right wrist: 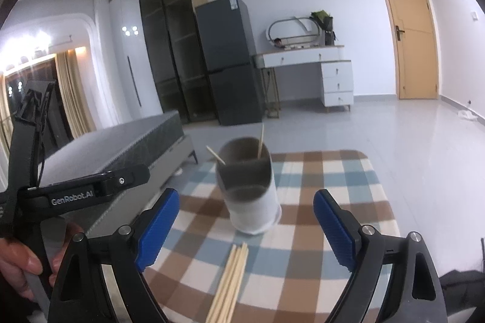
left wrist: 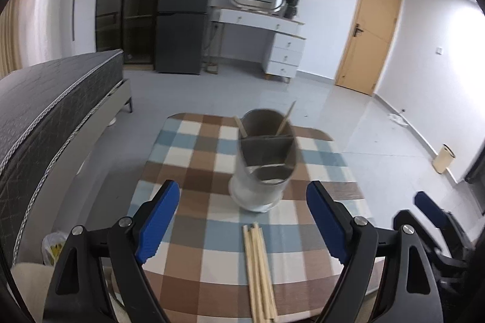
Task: Organize utensils
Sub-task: 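Withdraw both tools from the caddy back toward the chopstick bundle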
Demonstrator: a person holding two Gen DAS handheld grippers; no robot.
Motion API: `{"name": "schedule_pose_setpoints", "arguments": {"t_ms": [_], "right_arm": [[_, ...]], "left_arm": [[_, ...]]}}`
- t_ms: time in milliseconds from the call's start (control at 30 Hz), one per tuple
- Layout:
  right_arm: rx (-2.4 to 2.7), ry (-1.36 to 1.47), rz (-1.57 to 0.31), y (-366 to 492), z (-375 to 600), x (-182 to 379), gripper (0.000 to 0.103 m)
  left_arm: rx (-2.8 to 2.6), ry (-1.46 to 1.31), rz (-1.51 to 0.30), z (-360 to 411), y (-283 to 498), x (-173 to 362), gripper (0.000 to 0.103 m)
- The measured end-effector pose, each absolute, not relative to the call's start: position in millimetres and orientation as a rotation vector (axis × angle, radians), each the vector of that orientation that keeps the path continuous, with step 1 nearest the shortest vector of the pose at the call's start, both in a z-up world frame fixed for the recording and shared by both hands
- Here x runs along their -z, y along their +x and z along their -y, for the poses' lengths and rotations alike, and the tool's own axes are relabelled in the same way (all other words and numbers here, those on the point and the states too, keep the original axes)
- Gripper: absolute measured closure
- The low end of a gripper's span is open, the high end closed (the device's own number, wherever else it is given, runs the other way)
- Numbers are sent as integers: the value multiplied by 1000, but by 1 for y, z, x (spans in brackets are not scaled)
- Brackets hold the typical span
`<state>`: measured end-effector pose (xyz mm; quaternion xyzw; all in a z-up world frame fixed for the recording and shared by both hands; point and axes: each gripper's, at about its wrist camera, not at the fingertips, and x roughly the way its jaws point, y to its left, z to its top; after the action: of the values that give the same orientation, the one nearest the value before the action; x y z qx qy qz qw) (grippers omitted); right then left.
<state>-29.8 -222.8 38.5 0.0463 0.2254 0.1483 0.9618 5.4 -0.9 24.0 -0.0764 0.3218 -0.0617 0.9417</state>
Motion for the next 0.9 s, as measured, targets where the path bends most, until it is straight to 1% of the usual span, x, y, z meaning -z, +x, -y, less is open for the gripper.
{"name": "schedule_pose_setpoints", "arguments": {"t_ms": [33, 533, 667, 900], "right_arm": [[-293, 92, -467, -29, 222, -34, 10], [-240, 136, -665, 2, 221, 12, 9], [-249, 141, -764, 16, 215, 26, 10], [-215, 122, -859, 38, 205, 52, 10]], "left_arm": [[128, -152, -660, 1, 7, -20, 21], [35, -135, -743, -6, 32, 39, 21], [24, -175, -806, -12, 40, 52, 21], [-18, -214, -903, -19, 58, 64, 21]]}}
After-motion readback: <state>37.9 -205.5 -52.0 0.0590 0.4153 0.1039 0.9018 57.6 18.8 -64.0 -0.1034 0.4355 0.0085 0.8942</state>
